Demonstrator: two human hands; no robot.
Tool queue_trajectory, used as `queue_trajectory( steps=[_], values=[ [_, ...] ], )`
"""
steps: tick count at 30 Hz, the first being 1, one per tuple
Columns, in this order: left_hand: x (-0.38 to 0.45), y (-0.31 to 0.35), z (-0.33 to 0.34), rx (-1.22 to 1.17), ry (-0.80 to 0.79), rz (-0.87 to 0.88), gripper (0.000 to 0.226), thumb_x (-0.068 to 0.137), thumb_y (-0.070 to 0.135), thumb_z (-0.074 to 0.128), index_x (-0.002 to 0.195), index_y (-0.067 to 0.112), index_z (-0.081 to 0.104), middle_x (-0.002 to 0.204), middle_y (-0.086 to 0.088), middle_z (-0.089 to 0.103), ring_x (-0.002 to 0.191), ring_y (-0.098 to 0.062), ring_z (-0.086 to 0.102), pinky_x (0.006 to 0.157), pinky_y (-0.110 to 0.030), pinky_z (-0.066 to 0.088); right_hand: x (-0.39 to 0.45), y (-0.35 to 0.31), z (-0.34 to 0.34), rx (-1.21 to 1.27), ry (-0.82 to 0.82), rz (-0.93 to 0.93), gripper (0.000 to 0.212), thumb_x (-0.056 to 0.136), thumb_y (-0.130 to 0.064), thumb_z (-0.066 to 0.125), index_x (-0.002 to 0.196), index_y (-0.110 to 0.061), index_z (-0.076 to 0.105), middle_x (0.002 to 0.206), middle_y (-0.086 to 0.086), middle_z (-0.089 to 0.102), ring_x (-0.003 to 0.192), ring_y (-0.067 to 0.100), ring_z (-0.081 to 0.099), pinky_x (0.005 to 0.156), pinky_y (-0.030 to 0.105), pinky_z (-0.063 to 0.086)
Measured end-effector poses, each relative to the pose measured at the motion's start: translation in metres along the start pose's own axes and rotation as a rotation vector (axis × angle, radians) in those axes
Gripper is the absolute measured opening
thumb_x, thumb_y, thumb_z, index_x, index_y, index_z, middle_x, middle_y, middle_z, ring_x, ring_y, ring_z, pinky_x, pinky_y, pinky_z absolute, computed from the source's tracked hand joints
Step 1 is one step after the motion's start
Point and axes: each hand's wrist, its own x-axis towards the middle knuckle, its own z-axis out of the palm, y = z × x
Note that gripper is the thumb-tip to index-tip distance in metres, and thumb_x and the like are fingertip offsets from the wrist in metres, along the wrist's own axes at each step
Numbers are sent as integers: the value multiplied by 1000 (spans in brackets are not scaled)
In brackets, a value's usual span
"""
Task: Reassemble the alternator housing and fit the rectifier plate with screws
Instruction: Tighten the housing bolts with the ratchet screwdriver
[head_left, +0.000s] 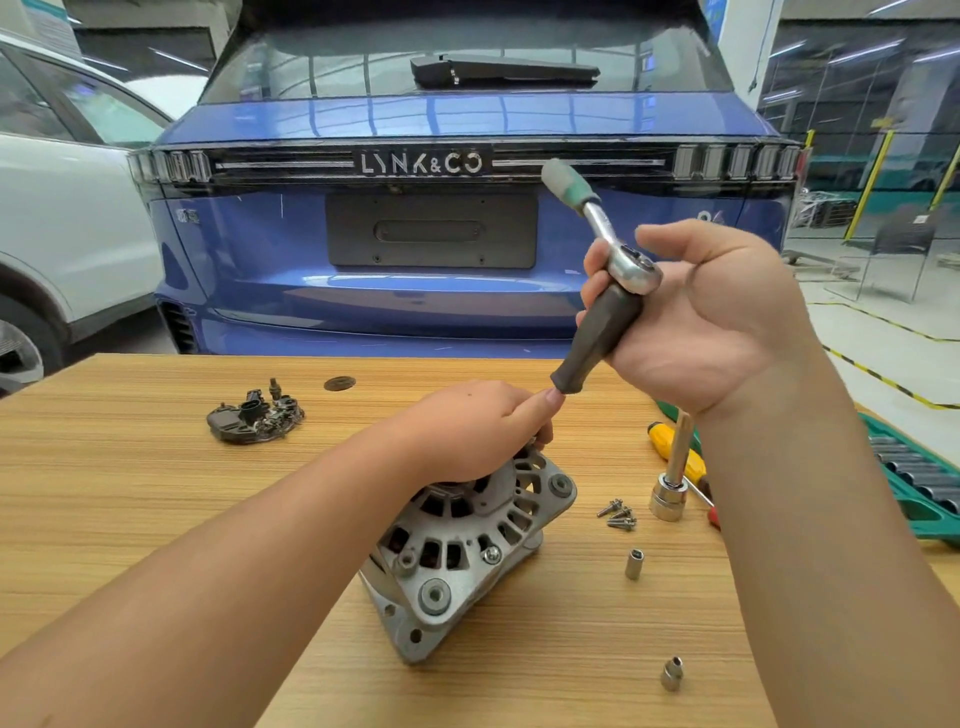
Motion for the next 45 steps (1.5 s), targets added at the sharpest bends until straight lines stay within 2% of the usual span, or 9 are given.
queue_trajectory(
  steps=[7,12,15,19,27,30,36,39,45],
  values=[
    [0,-1,1,3,4,11,57,106,58,16,98,33,67,93,16,65,88,1,57,72,-22,40,-5,-1,1,123,52,29,72,58,-1,43,130,1,49,89,8,56,70,13,46,84,19,40],
    [-1,0,0,-13,-3,13,55,107,57,16,94,34,65,93,15,64,88,-1,57,73,-25,42,0,3,4,343,115,-87,44,55,3,40,96,-11,46,79,3,44,55,13,35,81,21,33],
    [-2,-1,0,-22,-1,3,56,108,55,15,95,33,66,96,13,66,92,-6,59,84,-33,48,8,3,-6,251,-44,-48,38,46,8,55,70,-19,43,75,-6,38,62,13,35,90,22,27],
    [-3,0,-1,-6,0,10,55,108,54,16,97,32,66,96,12,66,92,-6,59,86,-35,48,25,20,-34,187,-457,-55,45,55,-1,92,83,-23,65,98,-4,59,87,17,53,92,40,40],
    [-2,-2,0,-5,10,19,55,108,55,15,95,34,65,95,14,65,91,-3,59,82,-32,47,35,34,-40,210,-571,-160,19,76,-4,84,77,-21,74,111,-4,68,104,21,63,88,40,52],
    [1,-1,1,-62,45,-6,59,108,55,14,90,33,66,92,13,67,87,-2,60,75,-28,44,35,35,-36,-40,-398,-441,31,82,4,72,67,-24,69,107,0,69,94,20,63,77,31,52],
    [-1,0,2,-35,37,20,52,109,52,19,85,34,61,90,15,65,89,-5,61,87,-31,50,32,50,-29,-1226,-9,-1521,21,77,22,64,80,2,71,99,18,69,91,40,64,80,43,52],
    [-1,0,2,-20,47,10,55,108,53,16,83,34,62,87,17,63,85,-1,58,77,-31,45,29,45,-24,-1398,-19,-1483,22,77,20,55,88,8,70,90,16,67,83,41,61,73,49,49],
    [-2,2,1,-32,61,-44,57,105,61,15,89,36,64,82,20,61,75,10,56,64,-20,36,17,18,-34,-1388,-298,-1057,49,86,-26,38,120,-6,67,113,-8,57,109,24,54,94,33,42]
  ],
)
